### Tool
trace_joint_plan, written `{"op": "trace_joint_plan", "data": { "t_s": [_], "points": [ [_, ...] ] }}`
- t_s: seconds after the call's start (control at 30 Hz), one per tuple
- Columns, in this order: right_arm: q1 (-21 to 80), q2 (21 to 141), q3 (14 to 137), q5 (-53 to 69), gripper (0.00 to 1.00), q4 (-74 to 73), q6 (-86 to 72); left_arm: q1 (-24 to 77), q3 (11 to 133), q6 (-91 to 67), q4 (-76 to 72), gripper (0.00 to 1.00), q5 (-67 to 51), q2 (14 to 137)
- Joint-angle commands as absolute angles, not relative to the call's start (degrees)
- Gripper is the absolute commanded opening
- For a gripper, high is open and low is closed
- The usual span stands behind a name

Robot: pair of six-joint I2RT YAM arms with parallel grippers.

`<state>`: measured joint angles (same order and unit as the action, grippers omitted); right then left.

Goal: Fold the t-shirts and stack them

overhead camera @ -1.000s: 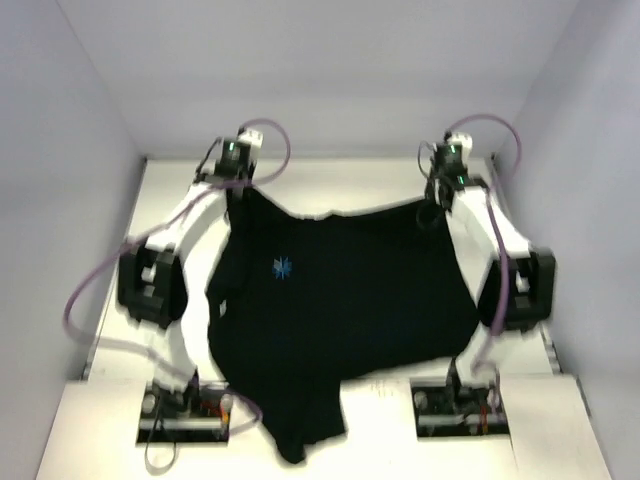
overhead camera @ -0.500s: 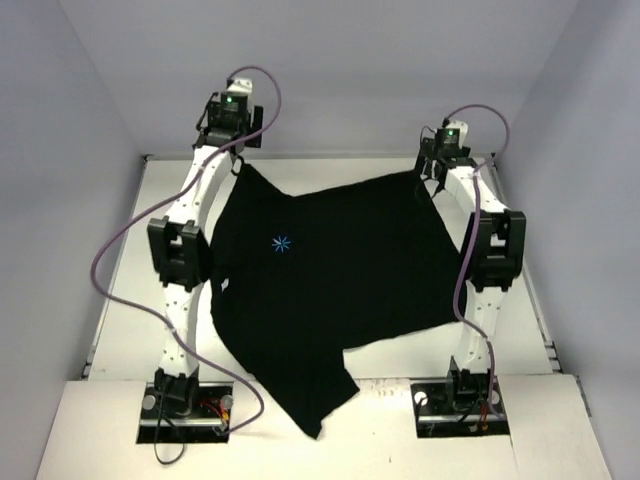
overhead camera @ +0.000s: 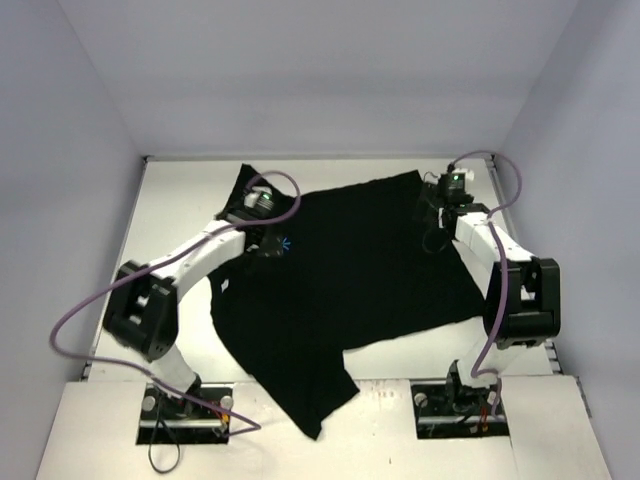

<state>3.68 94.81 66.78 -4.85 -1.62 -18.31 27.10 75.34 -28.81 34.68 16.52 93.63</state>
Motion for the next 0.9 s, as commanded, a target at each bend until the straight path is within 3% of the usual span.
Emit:
{"op": "trace_joint_plan", "data": {
  "t_s": [0.0,0.47,0.87],
  "points": [
    [7.5,91.2,57.5,-6.6,0.70,-2.9,-23.7,29.8,70.4,-38.4,35.5,0.76,18.5,93.4],
    [10.1,100.4,53.1,-9.3,0.69,1.4,-25.8,24.1,78.6,-33.0,35.5,0.73,15.8,113.1],
    [10.4,109.4,63.3,-8.5,0.69,2.0,-29.0,15.7,103.8,-23.0,35.8,0.72,13.2,128.1]
  ]
}}
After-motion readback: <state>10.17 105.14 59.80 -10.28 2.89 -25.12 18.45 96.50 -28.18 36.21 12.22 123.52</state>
